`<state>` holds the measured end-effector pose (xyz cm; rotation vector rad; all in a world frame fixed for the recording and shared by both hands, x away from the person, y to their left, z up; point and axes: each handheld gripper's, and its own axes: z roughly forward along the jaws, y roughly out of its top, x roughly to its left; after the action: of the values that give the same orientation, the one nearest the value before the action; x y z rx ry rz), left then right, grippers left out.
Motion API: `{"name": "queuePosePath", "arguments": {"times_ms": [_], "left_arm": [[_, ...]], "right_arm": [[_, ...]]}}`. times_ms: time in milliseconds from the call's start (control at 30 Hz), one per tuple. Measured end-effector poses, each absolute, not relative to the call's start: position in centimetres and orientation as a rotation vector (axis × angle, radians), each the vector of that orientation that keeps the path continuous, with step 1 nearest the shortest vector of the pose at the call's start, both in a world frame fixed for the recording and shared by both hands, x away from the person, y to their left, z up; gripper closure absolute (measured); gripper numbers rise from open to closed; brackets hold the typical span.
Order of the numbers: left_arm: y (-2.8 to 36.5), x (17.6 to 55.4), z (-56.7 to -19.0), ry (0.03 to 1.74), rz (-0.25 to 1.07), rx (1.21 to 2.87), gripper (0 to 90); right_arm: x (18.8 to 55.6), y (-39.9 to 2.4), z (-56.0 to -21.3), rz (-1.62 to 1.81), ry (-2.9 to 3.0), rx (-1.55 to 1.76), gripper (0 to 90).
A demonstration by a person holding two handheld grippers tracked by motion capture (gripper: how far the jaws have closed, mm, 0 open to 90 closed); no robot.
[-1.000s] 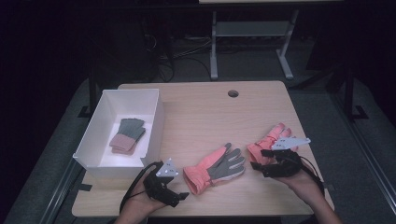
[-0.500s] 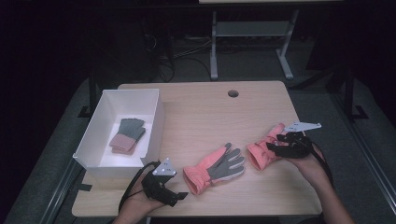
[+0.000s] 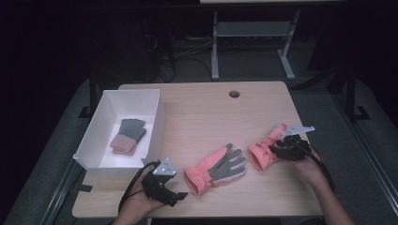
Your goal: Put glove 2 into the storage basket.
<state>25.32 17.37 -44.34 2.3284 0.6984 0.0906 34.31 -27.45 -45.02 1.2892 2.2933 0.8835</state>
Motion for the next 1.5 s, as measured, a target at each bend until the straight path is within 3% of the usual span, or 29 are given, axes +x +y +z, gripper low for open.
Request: {"name": "queuePosePath", "arguments": {"times_ms": [267,400,767,1500], "left_arm": [[17.3,25.4,-44.4,0.696,0.086,2.342,14.7],[17.2,25.4,-44.5,0.701,0.078,2.341,14.7],[17.3,25.4,-44.6,0.702,0.073,2.343,14.7],[17.3,25.5,-44.4,0.688,0.088,2.361,14.7]], "right_arm": [[34.2,-27.9,-45.4,0.878,2.285,1.278,83.4],[34.2,-28.2,-45.3,0.914,2.277,1.305,88.0],[33.7,-29.1,-43.7,1.031,2.256,1.351,88.8],[31.6,-24.2,-40.2,1.137,2.298,1.209,88.8]]}}
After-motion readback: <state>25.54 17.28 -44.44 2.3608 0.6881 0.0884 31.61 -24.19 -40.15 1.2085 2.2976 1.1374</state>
